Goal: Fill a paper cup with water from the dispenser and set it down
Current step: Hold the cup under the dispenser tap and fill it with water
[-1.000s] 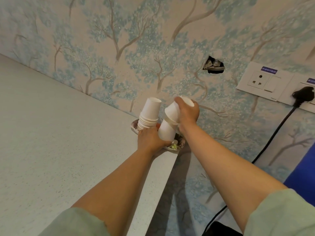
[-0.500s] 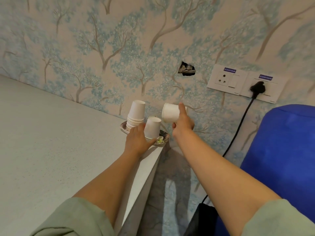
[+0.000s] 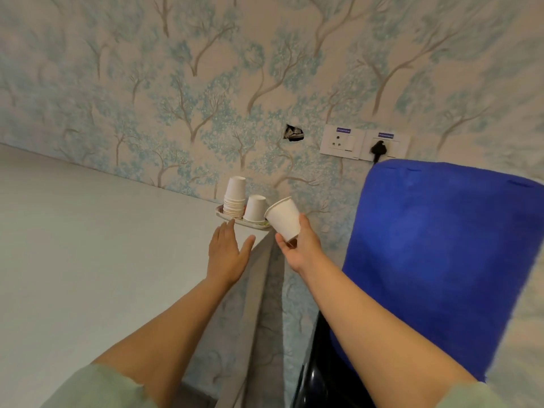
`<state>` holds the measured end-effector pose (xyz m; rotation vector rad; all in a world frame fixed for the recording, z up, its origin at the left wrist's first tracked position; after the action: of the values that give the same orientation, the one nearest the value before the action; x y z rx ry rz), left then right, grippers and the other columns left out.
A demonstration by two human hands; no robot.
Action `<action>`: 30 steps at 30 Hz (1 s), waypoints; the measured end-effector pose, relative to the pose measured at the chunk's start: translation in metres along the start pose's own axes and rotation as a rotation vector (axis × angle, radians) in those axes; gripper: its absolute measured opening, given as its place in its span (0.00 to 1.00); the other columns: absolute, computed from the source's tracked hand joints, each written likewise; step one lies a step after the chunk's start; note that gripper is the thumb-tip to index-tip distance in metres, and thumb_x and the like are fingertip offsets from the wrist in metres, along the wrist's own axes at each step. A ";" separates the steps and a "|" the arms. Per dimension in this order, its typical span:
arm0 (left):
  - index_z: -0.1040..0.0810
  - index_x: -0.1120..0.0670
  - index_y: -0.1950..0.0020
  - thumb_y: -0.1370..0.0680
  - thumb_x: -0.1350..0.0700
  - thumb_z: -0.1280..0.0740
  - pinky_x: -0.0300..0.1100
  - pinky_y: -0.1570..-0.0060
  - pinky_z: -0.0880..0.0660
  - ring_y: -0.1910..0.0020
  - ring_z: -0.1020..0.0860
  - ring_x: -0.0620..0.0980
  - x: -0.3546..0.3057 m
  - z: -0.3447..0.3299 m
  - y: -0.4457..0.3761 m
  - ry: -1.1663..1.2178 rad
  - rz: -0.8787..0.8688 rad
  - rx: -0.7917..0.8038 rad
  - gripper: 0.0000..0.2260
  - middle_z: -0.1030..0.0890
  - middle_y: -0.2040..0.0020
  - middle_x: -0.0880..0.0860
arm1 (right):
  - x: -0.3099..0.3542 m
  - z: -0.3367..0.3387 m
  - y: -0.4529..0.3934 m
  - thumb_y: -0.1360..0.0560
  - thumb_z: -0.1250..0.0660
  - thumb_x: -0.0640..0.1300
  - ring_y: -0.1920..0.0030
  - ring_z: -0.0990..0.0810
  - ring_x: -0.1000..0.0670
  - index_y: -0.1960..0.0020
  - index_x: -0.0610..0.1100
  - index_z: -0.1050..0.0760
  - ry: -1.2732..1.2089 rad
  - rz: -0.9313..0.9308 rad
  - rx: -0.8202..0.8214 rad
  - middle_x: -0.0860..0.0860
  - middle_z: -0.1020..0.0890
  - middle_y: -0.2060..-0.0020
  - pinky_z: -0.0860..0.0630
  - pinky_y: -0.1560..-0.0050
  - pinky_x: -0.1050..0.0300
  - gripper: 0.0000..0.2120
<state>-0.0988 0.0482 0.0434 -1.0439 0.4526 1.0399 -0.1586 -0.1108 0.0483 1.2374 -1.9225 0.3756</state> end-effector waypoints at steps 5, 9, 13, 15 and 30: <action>0.45 0.54 0.25 0.22 0.44 0.40 0.52 0.29 0.38 0.29 0.35 0.57 -0.048 0.002 0.085 0.647 0.243 0.080 0.29 0.37 0.26 0.59 | -0.017 0.046 0.069 0.24 0.36 0.50 0.54 0.25 0.46 0.40 0.42 0.30 0.038 -0.052 0.018 0.42 0.26 0.47 0.23 0.57 0.54 0.16; 0.31 0.59 0.34 0.29 0.40 0.33 0.53 0.41 0.25 0.40 0.23 0.57 -0.068 -0.010 0.134 0.720 0.364 0.248 0.31 0.24 0.36 0.59 | -0.029 0.079 0.118 0.22 0.38 0.49 0.57 0.23 0.46 0.49 0.41 0.29 0.072 -0.077 0.047 0.43 0.23 0.56 0.24 0.57 0.55 0.11; 0.24 0.57 0.52 0.27 0.53 0.29 0.49 0.48 0.23 0.50 0.21 0.55 -0.062 -0.001 0.179 0.695 0.420 0.180 0.09 0.21 0.55 0.54 | -0.045 0.114 0.152 0.22 0.39 0.48 0.51 0.23 0.45 0.42 0.40 0.31 0.061 -0.099 0.058 0.42 0.23 0.50 0.23 0.56 0.53 0.13; 0.23 0.59 0.57 0.27 0.55 0.28 0.50 0.47 0.23 0.53 0.21 0.55 -0.056 -0.003 0.197 0.699 0.448 0.200 0.08 0.21 0.58 0.54 | -0.050 0.133 0.165 0.22 0.39 0.48 0.48 0.24 0.45 0.42 0.41 0.31 0.132 -0.094 0.046 0.42 0.23 0.48 0.23 0.50 0.51 0.13; 0.24 0.52 0.70 0.33 0.54 0.24 0.38 0.67 0.31 0.64 0.24 0.49 -0.032 -0.040 0.290 0.253 0.230 0.549 0.10 0.21 0.66 0.53 | -0.078 0.208 0.238 0.39 0.23 0.52 0.31 0.33 0.44 0.25 0.50 0.49 1.459 0.261 -0.173 0.48 0.32 0.30 0.31 0.33 0.41 0.51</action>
<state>-0.3597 0.0311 -0.0920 -0.6371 1.0209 0.9096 -0.4453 -0.0770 -0.1028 0.2960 -0.7712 0.8978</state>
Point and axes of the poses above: each hand's wrist, its own y-axis away from the middle knuckle, its own z-axis out of the back of the hand, x = y × z, the point moved 10 cm from there along -y, towards the middle knuckle
